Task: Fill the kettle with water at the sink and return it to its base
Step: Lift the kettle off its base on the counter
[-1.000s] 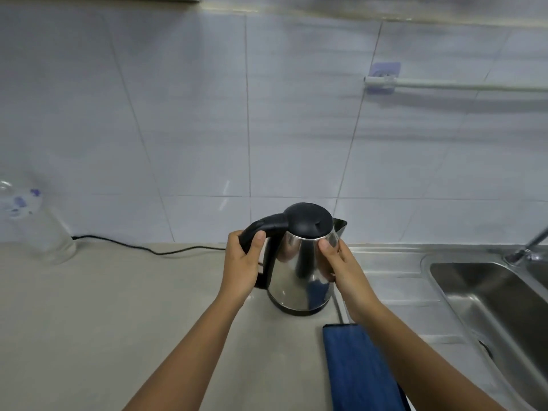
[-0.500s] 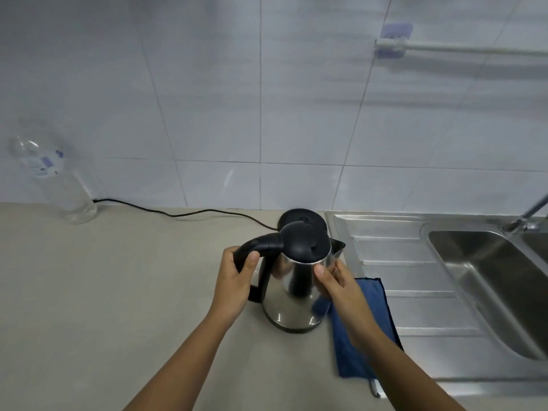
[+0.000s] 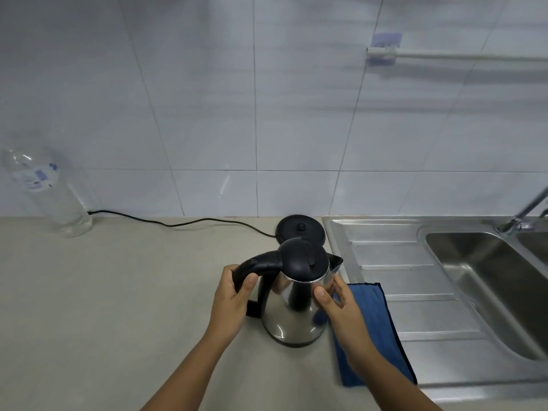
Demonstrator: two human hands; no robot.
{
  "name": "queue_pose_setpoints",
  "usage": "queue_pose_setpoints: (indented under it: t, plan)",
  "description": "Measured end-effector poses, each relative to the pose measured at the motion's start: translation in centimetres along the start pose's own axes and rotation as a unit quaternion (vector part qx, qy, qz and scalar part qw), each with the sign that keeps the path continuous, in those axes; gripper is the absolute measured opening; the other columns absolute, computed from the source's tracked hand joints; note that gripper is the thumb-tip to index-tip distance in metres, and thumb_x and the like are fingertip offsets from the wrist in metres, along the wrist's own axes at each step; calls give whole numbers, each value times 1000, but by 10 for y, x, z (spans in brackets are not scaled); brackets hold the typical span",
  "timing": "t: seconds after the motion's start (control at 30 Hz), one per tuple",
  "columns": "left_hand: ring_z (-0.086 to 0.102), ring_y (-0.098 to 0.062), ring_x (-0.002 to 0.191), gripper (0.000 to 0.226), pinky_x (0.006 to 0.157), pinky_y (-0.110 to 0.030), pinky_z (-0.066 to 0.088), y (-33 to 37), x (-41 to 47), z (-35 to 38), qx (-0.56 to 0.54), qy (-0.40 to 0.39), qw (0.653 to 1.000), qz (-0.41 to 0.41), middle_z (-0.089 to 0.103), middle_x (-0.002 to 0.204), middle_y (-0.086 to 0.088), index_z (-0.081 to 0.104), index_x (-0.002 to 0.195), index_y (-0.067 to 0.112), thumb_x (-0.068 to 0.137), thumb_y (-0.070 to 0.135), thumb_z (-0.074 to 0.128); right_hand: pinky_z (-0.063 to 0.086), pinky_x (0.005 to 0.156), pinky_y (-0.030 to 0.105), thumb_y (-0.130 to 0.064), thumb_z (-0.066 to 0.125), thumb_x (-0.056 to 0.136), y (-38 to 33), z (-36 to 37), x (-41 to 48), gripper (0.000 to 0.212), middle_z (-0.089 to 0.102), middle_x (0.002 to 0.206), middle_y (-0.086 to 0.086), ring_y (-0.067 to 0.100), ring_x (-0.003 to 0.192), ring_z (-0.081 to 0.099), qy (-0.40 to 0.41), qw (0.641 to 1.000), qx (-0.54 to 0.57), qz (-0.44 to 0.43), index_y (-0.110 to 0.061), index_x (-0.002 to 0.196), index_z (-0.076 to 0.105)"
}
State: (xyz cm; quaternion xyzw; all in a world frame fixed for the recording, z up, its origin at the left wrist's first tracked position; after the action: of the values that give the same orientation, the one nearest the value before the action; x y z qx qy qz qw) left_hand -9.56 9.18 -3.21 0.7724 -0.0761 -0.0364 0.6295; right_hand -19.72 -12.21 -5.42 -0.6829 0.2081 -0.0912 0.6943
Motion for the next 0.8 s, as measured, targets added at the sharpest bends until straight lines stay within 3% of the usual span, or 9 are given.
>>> queue_pose_setpoints:
  t: [0.13,0.27,0.33,0.43,0.5,0.57,0.67,0.73,0.8]
  plan:
    - [58,-5,90,33,66,-3,41,-2,4,0,19,-21,1000,1,61,98,6,50,103,26,85,53,53,43,72,12,-28,63,94,2,0,0,50,49,109,-32,-4,102,53,6,1000,-9,-2,-43,133,34]
    - [56,-4,88,23,68,-6,42,-1,3,1,33,-35,999,-2,60,97,5,50,105,23,91,41,52,41,84,15,-39,63,88,3,1,-2,59,50,117,-24,9,117,46,-1,1000,-14,2,-45,137,31]
    - [55,-7,89,17,67,-7,40,0,2,1,51,-47,998,-14,58,97,8,48,102,27,93,42,49,39,93,19,-48,68,83,6,3,-2,79,47,128,-16,7,120,44,-34,999,-19,12,-42,150,26]
    - [53,-4,107,39,79,-5,37,15,3,-1,56,-27,998,-10,57,118,10,48,120,26,89,49,53,45,92,14,-58,84,66,4,7,3,117,39,144,-20,2,129,41,-95,994,-56,-11,-44,157,12]
    - [44,-5,124,61,101,-18,34,42,7,3,93,-8,995,40,49,136,11,44,135,25,85,58,56,49,105,31,-57,88,58,4,5,11,119,42,151,-17,6,138,43,-104,991,-76,-23,-52,153,17]
    - [32,-6,137,75,118,-37,20,75,9,25,197,-36,972,120,40,149,9,40,141,27,79,68,48,52,103,32,-51,92,56,2,7,16,107,53,145,-11,9,131,56,-119,989,-79,-30,-55,143,28]
    - [10,-9,149,75,121,-44,-4,102,10,73,384,-121,895,191,21,161,5,30,148,29,85,67,41,57,87,19,-42,91,58,3,13,15,94,61,137,-4,11,115,70,-138,989,-50,-31,-49,134,36]
    - [7,-12,150,76,120,-45,-7,102,13,89,450,-148,859,196,17,162,2,25,151,28,88,68,36,55,81,11,-40,88,58,0,12,13,90,62,133,-8,0,109,70,-136,989,-42,-40,-45,133,38]
    - [13,-13,149,77,121,-42,-4,104,14,95,466,-153,850,193,20,162,0,24,151,26,88,68,36,53,78,7,-41,87,58,-1,11,14,88,63,129,-14,-8,106,68,-128,990,-40,-46,-44,131,39]
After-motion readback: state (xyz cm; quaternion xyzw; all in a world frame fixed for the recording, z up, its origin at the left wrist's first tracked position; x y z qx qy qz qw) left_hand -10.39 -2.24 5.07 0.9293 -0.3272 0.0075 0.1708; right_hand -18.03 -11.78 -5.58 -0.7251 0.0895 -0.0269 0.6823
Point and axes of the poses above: each hand's wrist, its own x-axis towards the middle knuckle, its own z-axis out of the palm, y = z × x, the point moved 10 cm from there along x, towards the middle knuckle
